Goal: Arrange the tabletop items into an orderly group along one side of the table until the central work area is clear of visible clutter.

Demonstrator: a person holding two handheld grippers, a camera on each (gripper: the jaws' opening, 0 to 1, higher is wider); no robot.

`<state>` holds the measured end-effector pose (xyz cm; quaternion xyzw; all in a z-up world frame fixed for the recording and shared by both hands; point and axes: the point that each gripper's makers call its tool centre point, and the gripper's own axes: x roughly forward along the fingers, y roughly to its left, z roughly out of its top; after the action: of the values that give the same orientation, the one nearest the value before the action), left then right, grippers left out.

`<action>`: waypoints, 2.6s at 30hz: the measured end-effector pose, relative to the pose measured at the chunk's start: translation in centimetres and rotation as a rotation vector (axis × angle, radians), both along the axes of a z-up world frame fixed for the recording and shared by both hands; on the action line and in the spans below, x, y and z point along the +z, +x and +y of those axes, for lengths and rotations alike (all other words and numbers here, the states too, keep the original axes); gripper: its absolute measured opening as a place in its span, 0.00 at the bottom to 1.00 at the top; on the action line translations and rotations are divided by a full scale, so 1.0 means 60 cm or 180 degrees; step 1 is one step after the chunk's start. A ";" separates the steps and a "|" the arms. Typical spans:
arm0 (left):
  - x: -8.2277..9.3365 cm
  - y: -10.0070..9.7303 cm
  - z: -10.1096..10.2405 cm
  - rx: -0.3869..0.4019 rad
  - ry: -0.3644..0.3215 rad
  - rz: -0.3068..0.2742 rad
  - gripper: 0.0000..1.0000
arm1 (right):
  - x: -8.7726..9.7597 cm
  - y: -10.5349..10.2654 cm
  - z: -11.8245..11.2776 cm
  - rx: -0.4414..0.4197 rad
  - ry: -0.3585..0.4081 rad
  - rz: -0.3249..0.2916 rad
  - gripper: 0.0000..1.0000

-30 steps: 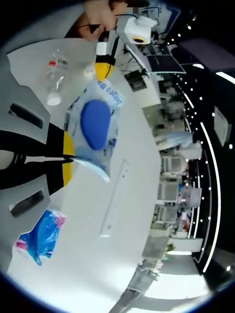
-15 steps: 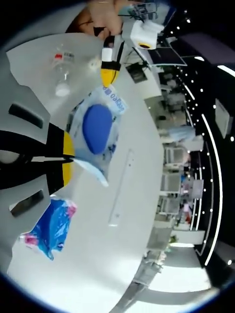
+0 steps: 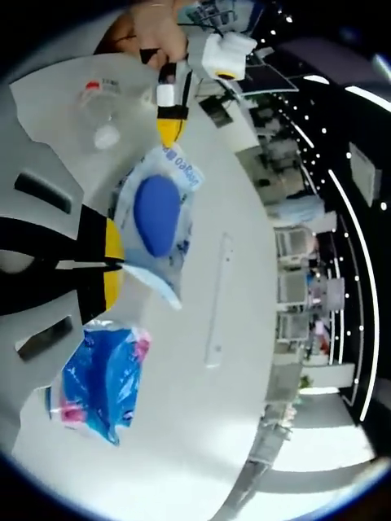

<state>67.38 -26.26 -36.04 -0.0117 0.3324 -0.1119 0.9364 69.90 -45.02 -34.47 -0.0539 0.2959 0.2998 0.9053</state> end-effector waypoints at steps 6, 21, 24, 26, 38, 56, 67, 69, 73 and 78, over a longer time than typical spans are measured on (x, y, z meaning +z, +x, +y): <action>-0.017 -0.001 -0.001 -0.0053 0.0066 0.0101 0.00 | -0.029 -0.006 -0.001 0.0024 -0.0080 0.0082 0.01; -0.038 -0.007 -0.001 -0.0053 0.0184 0.0172 0.00 | -0.061 -0.003 -0.015 0.0035 -0.0191 0.0189 0.02; -0.038 -0.007 -0.001 -0.0066 0.0202 0.0171 0.00 | -0.062 -0.004 -0.015 0.0008 -0.0168 0.0224 0.02; -0.039 -0.007 -0.001 -0.0052 0.0190 0.0175 0.00 | -0.063 -0.005 -0.015 -0.0016 -0.0172 0.0240 0.02; -0.035 -0.004 0.004 0.0021 0.0177 0.0156 0.03 | -0.061 -0.007 -0.016 -0.0026 -0.0240 0.0375 0.08; 0.030 -0.030 -0.012 -0.0341 0.0261 -0.0110 0.42 | 0.019 -0.030 0.017 0.0051 -0.0112 0.0213 0.59; 0.087 -0.073 -0.029 -0.0531 0.0089 -0.0249 0.67 | 0.059 -0.067 0.035 0.0048 0.0181 0.0355 0.78; 0.097 -0.084 -0.035 -0.0581 0.0050 -0.0281 0.74 | 0.067 -0.078 0.041 0.0058 0.0231 0.0382 0.81; 0.118 -0.103 -0.040 -0.0622 0.0004 -0.0362 0.82 | 0.082 -0.099 0.052 0.0092 0.0288 0.0405 0.86; 0.138 -0.129 -0.049 -0.0721 -0.0040 -0.0425 0.96 | 0.094 -0.125 0.063 0.0147 0.0329 0.0462 0.94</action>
<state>59.62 -29.22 -27.74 0.0276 0.2678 -0.2195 0.9377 62.41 -41.24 -28.85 0.0080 0.3435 0.3387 0.8759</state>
